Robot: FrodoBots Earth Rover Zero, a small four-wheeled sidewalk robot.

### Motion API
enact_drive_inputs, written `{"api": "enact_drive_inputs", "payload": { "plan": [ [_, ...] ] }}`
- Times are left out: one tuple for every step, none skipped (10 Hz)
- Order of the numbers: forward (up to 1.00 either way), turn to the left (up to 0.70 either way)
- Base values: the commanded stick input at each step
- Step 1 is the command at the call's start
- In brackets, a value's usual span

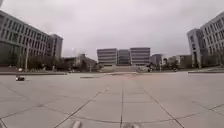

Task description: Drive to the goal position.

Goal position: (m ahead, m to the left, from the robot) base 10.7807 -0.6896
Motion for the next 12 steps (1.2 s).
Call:
{"api": "enact_drive_inputs", "payload": {
  "plan": [
    [0.70,0.00],
    [0.70,0.00],
    [0.70,0.00],
    [0.70,0.00],
    [0.70,0.00],
    [0.70,0.00],
    [0.70,0.00],
    [0.70,0.00],
    [0.70,0.00],
    [0.70,0.00],
    [0.70,0.00],
    [0.70,0.00]
  ]
}}
